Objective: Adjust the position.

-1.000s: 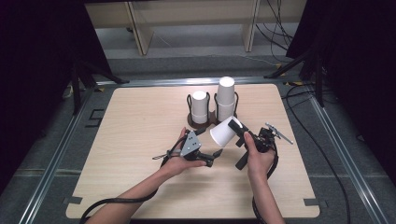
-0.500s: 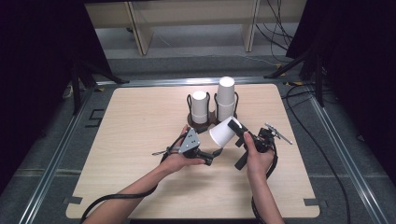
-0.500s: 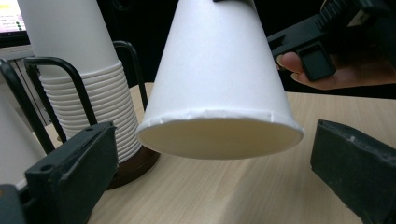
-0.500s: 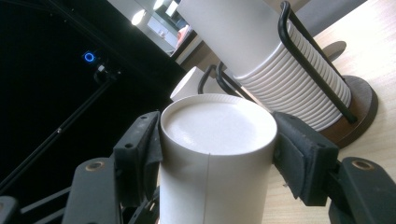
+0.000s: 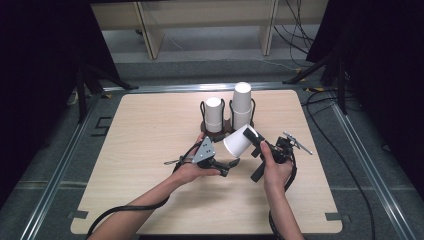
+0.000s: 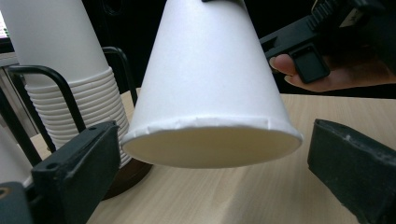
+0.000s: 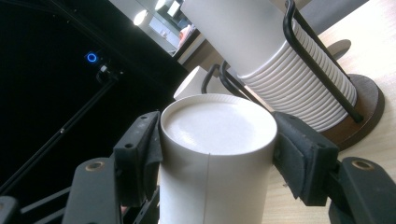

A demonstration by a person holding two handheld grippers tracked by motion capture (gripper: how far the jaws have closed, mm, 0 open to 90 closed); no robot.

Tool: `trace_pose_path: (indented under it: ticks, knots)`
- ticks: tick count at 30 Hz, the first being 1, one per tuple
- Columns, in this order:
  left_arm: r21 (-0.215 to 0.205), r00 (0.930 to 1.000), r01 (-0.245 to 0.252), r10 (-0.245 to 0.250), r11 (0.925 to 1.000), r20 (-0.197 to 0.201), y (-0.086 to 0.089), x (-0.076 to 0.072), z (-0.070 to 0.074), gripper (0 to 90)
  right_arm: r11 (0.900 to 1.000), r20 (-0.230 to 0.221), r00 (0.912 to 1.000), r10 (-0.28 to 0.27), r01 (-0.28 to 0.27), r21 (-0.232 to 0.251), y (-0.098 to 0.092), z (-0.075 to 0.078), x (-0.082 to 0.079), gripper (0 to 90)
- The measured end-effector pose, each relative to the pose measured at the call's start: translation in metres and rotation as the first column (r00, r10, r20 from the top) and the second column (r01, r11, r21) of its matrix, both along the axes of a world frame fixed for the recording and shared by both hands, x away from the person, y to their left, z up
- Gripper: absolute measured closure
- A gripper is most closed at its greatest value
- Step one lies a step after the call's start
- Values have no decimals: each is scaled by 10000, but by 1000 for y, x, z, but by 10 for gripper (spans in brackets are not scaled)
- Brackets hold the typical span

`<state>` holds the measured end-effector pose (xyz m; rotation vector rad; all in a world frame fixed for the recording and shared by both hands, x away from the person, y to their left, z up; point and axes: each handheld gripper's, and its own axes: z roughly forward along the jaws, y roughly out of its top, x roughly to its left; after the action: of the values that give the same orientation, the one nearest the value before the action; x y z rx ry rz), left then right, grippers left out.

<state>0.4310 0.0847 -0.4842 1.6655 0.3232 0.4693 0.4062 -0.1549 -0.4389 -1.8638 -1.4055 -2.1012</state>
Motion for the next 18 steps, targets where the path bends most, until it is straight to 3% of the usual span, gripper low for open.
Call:
trace_pose_path:
  ticks: [2, 5, 6, 8, 10, 15, 18]
  knots:
    - [27, 10000, 38, -38, 10000, 15, -1, 1, 0, 33, 9990, 309, 9995, -64, 77, -434, -2, -2, 2, 361]
    - [29, 10000, 72, -72, 10000, -3, -2, 0, 0, 36, 9994, 232, 9997, -13, 21, -338, -2, -2, 1, 361]
    - [30, 10000, 86, -86, 10000, 7, -2, 0, 0, 37, 10000, 20, 10000, 10, -10, 7, 0, -1, 0, 361]
    - [18, 10000, 77, -77, 10000, -8, -2, 0, 1, 38, 9990, 396, 9992, -86, 103, -432, -1, -3, 2, 361]
    - [-13, 10000, 89, -89, 10000, 12, -3, 0, 1, 43, 9996, 483, 9988, 16, -3, -283, -1, -3, 2, 361]
    - [-27, 9999, 84, -84, 10000, 70, -4, 1, 3, 62, 9996, 176, 9998, -30, 34, -276, 0, -2, 0, 361]
    - [-51, 10000, 21, -21, 10000, 45, -4, 2, 5, 84, 9995, 367, 9993, -5, 16, -320, 0, -3, 2, 361]
